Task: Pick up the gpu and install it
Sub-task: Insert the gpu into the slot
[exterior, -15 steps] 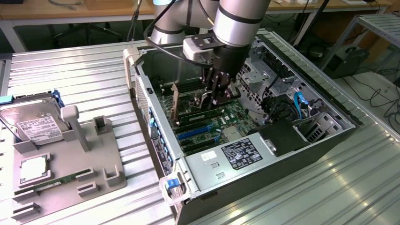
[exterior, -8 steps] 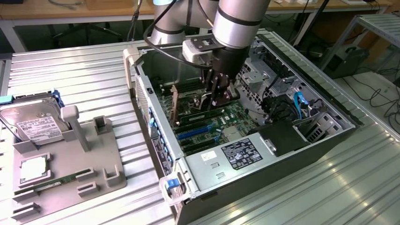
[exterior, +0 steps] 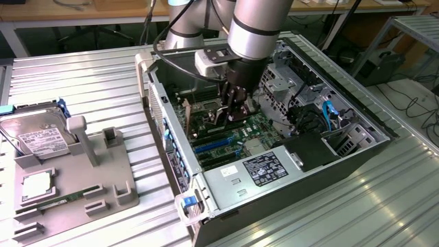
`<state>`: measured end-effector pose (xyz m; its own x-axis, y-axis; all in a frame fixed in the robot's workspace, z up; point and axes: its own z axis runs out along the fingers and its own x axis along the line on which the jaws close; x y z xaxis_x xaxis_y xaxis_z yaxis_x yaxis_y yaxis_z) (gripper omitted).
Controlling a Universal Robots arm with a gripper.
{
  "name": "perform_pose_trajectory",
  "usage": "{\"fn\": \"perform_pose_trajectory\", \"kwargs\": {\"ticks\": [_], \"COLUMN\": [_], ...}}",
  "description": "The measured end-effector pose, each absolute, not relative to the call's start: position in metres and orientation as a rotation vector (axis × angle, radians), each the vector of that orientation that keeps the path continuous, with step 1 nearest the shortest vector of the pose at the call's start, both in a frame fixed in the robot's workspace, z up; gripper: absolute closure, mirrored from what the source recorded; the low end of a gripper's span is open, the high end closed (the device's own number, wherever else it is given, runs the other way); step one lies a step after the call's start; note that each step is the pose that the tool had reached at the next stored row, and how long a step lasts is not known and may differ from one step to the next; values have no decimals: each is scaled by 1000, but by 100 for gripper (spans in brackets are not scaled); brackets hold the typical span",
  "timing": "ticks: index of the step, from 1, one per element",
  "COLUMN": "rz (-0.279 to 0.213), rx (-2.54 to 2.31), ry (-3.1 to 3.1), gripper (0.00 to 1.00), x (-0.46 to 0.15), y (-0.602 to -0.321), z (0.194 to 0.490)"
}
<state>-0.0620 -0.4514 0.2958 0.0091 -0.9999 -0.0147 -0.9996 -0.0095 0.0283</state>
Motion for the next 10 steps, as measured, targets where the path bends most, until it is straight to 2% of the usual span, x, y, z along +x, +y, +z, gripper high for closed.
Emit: {"fn": "perform_pose_trajectory", "kwargs": {"ticks": [10], "rz": [-49], "rx": [2225], "ry": [-2205], "gripper": [72], "x": [-65], "y": [-458], "z": [283]}}
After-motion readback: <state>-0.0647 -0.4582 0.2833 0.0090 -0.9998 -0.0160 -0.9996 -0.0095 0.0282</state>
